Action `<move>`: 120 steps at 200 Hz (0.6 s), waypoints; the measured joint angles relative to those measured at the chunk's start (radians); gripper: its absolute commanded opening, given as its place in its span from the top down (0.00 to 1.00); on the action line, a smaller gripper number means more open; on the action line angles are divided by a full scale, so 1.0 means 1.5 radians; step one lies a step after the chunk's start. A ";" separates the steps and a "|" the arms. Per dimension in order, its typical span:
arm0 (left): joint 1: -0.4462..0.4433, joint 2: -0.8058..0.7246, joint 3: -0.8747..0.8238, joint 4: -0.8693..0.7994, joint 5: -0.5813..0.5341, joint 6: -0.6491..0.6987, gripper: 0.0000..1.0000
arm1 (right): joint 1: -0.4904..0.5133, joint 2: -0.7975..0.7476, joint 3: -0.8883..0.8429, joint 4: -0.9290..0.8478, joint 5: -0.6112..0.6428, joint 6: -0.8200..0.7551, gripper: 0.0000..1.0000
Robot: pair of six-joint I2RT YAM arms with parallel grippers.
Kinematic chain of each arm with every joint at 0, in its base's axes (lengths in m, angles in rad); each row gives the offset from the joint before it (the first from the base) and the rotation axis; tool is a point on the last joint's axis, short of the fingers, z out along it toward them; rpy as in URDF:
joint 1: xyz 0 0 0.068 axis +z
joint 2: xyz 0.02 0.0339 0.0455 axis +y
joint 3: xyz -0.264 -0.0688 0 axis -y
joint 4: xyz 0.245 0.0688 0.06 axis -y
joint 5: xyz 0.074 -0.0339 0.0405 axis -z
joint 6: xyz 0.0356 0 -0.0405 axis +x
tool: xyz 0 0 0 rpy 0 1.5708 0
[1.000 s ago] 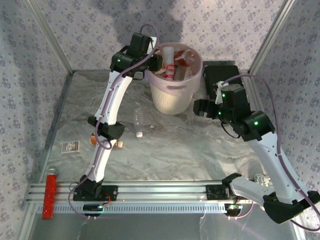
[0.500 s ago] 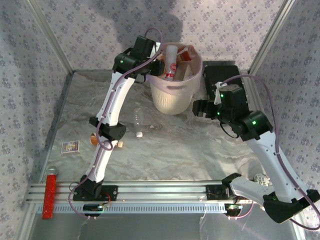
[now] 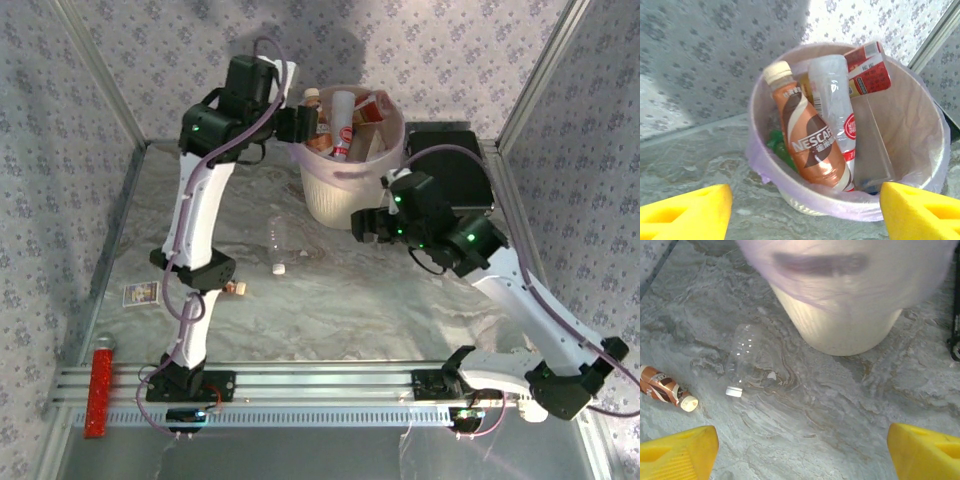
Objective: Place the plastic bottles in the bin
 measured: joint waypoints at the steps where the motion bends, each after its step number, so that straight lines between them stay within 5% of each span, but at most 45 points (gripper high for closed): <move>1: 0.000 -0.001 -0.001 0.000 -0.001 0.001 0.21 | 0.004 0.002 0.001 0.001 0.002 0.000 0.10; 120: -0.001 -0.085 -0.170 -0.075 -0.070 0.071 0.17 | 0.199 0.242 0.075 0.049 0.083 0.036 0.06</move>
